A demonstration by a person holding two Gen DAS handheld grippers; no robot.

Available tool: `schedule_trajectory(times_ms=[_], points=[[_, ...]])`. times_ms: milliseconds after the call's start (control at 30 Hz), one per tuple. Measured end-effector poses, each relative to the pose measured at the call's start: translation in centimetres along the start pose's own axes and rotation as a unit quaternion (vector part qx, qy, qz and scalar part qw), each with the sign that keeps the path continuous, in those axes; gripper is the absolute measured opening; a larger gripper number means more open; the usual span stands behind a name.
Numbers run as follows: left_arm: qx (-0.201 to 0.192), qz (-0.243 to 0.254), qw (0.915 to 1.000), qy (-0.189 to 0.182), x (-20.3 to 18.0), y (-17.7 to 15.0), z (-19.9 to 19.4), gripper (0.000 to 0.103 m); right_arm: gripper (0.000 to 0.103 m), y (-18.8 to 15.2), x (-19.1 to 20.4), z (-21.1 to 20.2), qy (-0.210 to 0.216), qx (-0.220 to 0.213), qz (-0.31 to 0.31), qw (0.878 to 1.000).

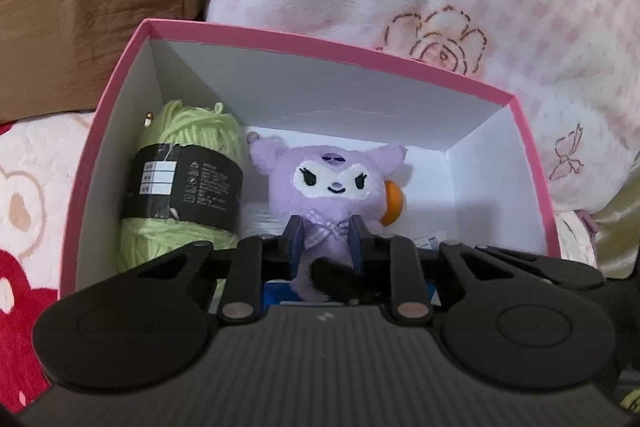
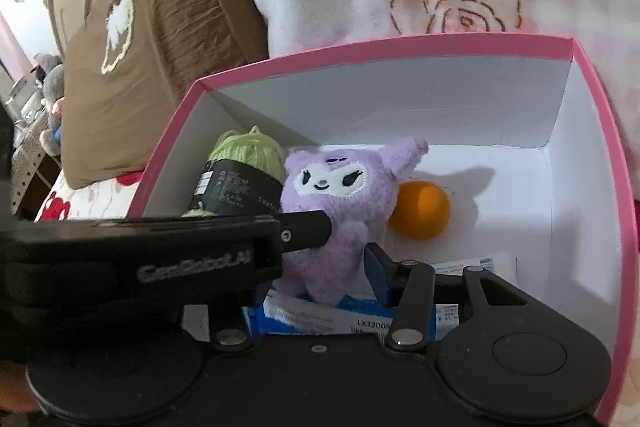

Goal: Organize objects
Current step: 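Lower the plush doll into the box and open the left gripper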

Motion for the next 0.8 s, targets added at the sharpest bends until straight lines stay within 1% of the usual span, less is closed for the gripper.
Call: schedule_trajectory(times_ms=[67, 100, 200, 267, 333, 400, 600, 633, 700, 800], points=[[0.001, 0.007, 0.9999, 0.012, -0.3, 0.3, 0.3, 0.023, 0.041, 0.1, -0.2, 0.0, -0.011, -0.002, 0.002, 1.000], [0.002, 0.009, 0.9998, 0.016, -0.4, 0.3, 0.5, 0.023, 0.040, 0.1, -0.4, 0.1, -0.009, -0.003, 0.009, 1.000], [0.000, 0.017, 0.9995, 0.025, -0.7, 0.4, 1.0, 0.023, 0.039, 0.1, -0.6, 0.6, -0.015, -0.007, 0.015, 1.000], [0.001, 0.013, 0.9997, 0.022, -0.5, 0.3, 1.0, 0.023, 0.039, 0.1, -0.4, 0.8, -0.023, -0.011, 0.007, 1.000], [0.004, -0.002, 0.9999, 0.010, -0.1, 0.1, 0.6, 0.023, 0.039, -0.1, -0.1, 0.9, -0.029, -0.007, -0.005, 1.000], [0.001, -0.010, 0.9999, 0.010, 0.5, -0.2, -0.3, 0.025, 0.040, -0.3, 0.1, 0.6, -0.030, -0.002, -0.010, 0.999], [-0.008, 0.005, 0.9994, 0.033, 0.3, -0.5, -2.9, 0.024, 0.041, -0.6, 0.1, -1.7, -0.013, -0.013, -0.014, 1.000], [-0.010, 0.007, 0.9994, 0.032, 0.1, -0.5, -3.4, 0.024, 0.041, -0.8, 0.1, -2.1, -0.015, -0.015, -0.015, 1.000], [-0.012, 0.007, 0.9994, 0.032, 0.0, -0.6, -4.6, 0.026, 0.045, -1.6, 0.2, -3.1, -0.018, -0.013, -0.018, 1.000], [-0.020, 0.005, 0.9992, 0.033, -0.2, -0.9, -7.0, 0.026, 0.048, -3.1, 0.9, -4.7, -0.035, -0.016, -0.045, 0.998]])
Point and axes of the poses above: each gripper's, at about its wrist camera, not at the fingertips, and z roughly the way its jaws point, x to its left, y to its top, the point moved 8 cm from there along z, roughly the way its jaws point, and after that the axes turned 4 degrees about x, right-handed, at the moved point
